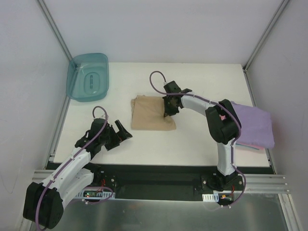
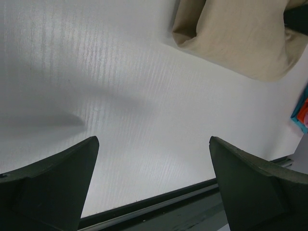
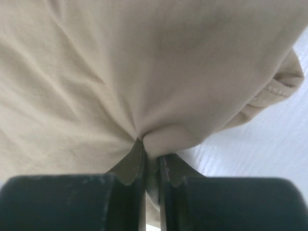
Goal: Fold and stack the t-shirts
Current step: Put the neatly folded tshirt into the corner of the board with the right arm
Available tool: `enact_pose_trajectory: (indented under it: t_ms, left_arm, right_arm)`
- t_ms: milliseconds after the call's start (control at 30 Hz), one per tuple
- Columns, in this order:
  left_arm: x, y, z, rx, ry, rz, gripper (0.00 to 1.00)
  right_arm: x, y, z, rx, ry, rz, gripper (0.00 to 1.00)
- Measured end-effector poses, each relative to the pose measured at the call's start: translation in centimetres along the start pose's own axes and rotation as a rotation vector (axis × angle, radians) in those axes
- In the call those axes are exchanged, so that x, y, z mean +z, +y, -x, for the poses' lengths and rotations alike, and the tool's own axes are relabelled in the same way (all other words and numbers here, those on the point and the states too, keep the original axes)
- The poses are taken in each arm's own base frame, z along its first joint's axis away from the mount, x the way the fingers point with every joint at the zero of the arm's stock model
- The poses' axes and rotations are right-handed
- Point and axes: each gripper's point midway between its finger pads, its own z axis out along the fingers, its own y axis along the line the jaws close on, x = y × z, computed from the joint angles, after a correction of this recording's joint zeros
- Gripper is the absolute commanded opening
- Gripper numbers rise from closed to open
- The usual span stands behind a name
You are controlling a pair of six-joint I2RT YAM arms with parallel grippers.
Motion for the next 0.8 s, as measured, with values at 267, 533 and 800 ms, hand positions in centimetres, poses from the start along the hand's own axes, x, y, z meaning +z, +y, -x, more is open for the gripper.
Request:
enact_pose_trajectory:
  t_ms: [267, 533, 800]
  left_arm:
    - [0.1, 0.2, 0.0, -0.001, 0.001, 0.01, 0.99]
    - [0.1, -0.2, 0.8, 0.011, -0.016, 0.019, 0.99]
    - [0.1, -0.9, 1.5, 0.031, -0.02, 0.015, 0.99]
  right_arm:
    - [-2.0, -2.4, -2.0, -0.093, 0.002, -0.121, 0.01]
    - [-10.7, -11.3, -5.7, -0.282, 0.04, -0.499, 0.01]
    - [-17.2, -16.7, -4.7, -0.402, 0.028, -0.749, 0.01]
